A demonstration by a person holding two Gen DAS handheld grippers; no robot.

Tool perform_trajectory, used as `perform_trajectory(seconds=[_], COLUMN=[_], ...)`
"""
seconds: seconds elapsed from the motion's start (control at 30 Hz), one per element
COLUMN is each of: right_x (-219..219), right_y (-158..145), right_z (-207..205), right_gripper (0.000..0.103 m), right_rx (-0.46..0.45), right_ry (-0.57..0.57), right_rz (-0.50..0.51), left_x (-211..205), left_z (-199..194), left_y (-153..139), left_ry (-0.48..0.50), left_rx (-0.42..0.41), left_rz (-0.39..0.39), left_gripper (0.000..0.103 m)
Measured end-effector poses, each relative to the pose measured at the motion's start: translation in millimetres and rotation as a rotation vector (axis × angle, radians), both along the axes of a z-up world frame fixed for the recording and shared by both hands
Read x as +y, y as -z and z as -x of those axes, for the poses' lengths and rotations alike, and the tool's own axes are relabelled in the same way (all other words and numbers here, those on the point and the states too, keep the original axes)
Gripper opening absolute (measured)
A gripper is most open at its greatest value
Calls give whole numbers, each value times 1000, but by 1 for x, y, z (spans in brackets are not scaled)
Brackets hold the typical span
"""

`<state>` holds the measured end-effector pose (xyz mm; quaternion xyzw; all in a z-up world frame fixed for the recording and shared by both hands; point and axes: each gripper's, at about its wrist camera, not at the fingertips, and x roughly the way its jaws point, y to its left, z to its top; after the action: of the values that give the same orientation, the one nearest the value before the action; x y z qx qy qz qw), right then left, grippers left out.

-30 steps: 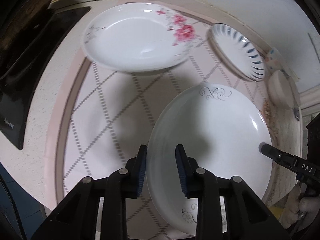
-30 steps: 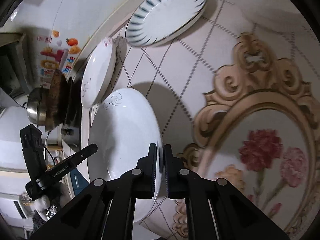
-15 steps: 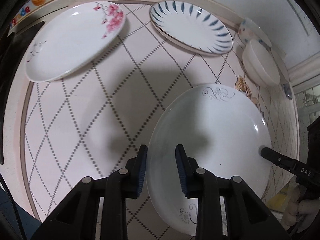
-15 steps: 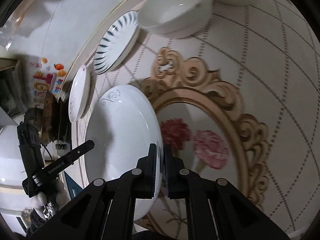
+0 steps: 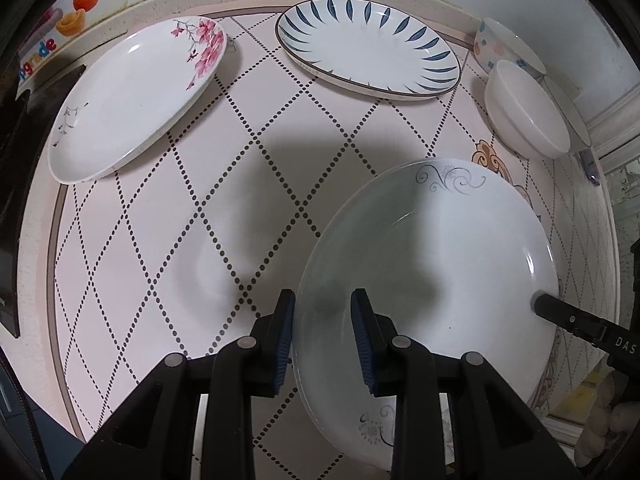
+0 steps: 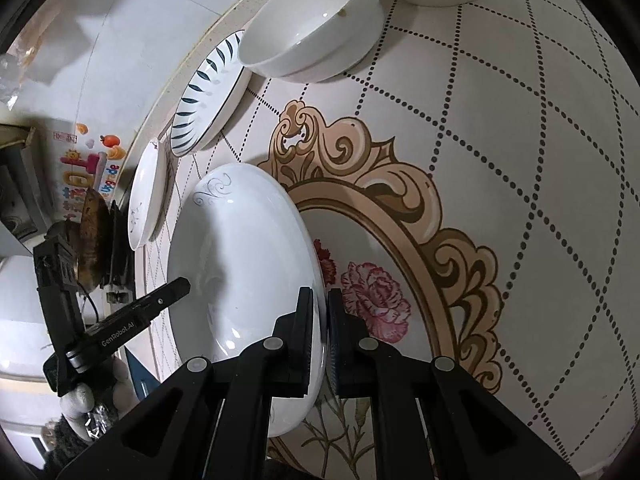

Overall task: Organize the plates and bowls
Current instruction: 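Lift the swirl plate with both grippers and carry it toward the pink-flower plate, then lower the swirl plate onto the pink-flower plate and grip both rims together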

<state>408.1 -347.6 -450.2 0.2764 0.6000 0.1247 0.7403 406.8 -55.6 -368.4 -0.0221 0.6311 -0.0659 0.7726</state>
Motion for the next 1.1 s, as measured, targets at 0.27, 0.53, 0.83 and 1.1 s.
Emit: perform_trajectory(seconds=[0.27,0.53,0.83,1.1], right_x=[3,-10,94,240], right_y=[-2,-31,-107,-56], right_z=[-2,4,-74,-209], right_gripper=[8,13,55,55], right_rx=[11,68,-45,5], right_ry=[6,45,-40,-158], right_rz=[8,21,-71,-42], left_x=[-5,43,181,242], left_z=[-5,-12,-91,-156], left_y=[2,-71,-77,-19], left_ry=[5,-77,-305,-308], left_rx=[11,-102,-172,-102], left_rz=[-18,42,20,-64], left_gripper=[26,28,60,60])
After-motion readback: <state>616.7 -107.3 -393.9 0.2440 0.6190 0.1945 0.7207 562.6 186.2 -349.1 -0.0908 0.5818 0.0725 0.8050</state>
